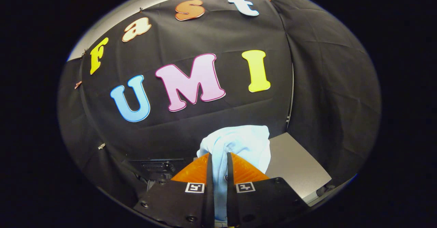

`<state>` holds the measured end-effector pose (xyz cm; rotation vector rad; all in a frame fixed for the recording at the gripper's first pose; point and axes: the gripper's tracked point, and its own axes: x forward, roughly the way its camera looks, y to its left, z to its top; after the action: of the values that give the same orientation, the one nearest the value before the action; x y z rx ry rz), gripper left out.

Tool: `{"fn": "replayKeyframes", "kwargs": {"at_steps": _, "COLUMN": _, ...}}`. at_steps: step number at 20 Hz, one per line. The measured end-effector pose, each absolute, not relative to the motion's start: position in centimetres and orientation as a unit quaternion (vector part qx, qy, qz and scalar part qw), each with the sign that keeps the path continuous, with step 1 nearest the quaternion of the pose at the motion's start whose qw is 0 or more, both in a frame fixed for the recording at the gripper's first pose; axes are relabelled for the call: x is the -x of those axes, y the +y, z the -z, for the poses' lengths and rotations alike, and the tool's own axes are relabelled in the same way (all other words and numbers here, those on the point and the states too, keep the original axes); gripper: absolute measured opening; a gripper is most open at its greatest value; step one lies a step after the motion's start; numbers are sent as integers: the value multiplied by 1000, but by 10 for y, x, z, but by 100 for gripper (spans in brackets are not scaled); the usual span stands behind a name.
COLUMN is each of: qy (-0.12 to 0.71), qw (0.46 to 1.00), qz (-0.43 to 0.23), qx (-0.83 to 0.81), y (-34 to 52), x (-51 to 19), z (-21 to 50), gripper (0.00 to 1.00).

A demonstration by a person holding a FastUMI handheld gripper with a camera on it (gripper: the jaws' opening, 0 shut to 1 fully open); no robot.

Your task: Put the clothes into the washing machine and then close the washing machine lid.

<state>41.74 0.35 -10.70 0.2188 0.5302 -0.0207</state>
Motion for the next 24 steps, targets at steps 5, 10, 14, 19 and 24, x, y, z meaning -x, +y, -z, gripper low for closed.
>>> {"fn": "replayKeyframes", "kwargs": {"at_steps": 5, "qy": 258, "qw": 958, "qz": -35, "qx": -122, "y": 81, "x": -419, "z": 99, "gripper": 18}}
{"fn": "replayKeyframes", "kwargs": {"at_steps": 10, "qy": 271, "qw": 952, "qz": -87, "qx": -116, "y": 161, "x": -413, "z": 115, "gripper": 19}}
{"fn": "replayKeyframes", "kwargs": {"at_steps": 14, "qy": 290, "qw": 942, "qz": -115, "qx": -121, "y": 213, "x": -414, "z": 144, "gripper": 19}}
{"fn": "replayKeyframes", "kwargs": {"at_steps": 19, "qy": 313, "qw": 932, "qz": -136, "qx": -119, "y": 261, "x": -414, "z": 185, "gripper": 19}}
{"fn": "replayKeyframes", "kwargs": {"at_steps": 24, "qy": 332, "qw": 926, "qz": -137, "qx": -112, "y": 290, "x": -416, "z": 242, "gripper": 19}}
